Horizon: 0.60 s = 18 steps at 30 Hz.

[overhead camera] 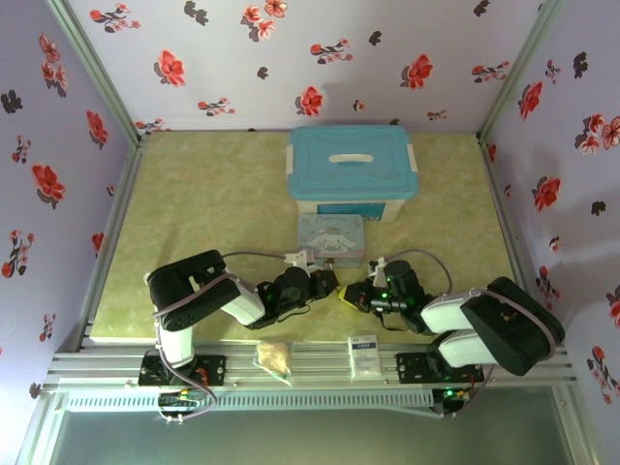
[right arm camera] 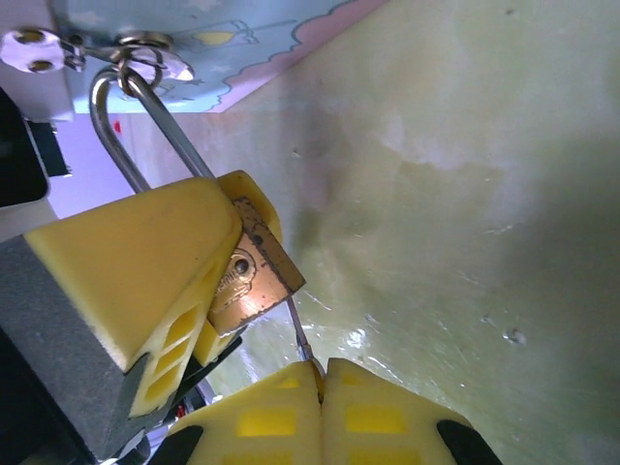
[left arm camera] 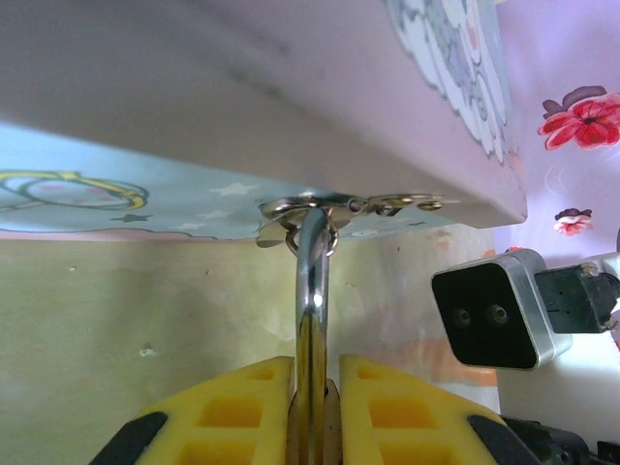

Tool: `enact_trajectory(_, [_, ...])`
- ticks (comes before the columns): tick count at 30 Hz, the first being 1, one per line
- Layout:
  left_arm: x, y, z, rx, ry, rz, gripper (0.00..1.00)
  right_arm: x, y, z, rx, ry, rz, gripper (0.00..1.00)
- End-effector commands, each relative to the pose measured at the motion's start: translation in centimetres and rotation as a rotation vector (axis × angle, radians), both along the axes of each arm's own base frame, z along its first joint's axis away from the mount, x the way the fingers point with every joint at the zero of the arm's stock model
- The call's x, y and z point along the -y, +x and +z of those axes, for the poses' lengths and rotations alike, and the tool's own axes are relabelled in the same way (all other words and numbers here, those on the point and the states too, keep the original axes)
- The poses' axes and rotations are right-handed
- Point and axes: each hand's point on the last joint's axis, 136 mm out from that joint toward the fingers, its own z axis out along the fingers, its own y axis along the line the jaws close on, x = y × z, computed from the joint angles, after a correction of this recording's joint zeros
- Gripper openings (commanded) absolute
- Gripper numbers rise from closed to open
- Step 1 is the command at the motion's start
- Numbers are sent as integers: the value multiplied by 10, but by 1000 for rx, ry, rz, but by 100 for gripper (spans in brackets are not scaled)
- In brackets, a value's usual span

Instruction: Unlock the padlock with the key

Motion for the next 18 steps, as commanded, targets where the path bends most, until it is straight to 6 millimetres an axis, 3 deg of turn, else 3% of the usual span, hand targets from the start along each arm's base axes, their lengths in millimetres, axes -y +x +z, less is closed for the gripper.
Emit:
enact_trajectory(1, [1, 7, 15, 34, -63, 36, 7, -2, -2, 10, 16, 41, 9, 0])
enact_trajectory(5, [-2, 9, 18, 41, -94, 58, 6, 3, -6, 11, 30, 13, 9, 0])
enact_trajectory(9, [-1, 11, 26, 54, -114, 58, 6, -1, -4, 25, 62, 54, 20, 0])
enact_trajectory(18, [4, 9, 32, 35, -162, 52, 6, -1, 18, 39, 108, 104, -69, 0])
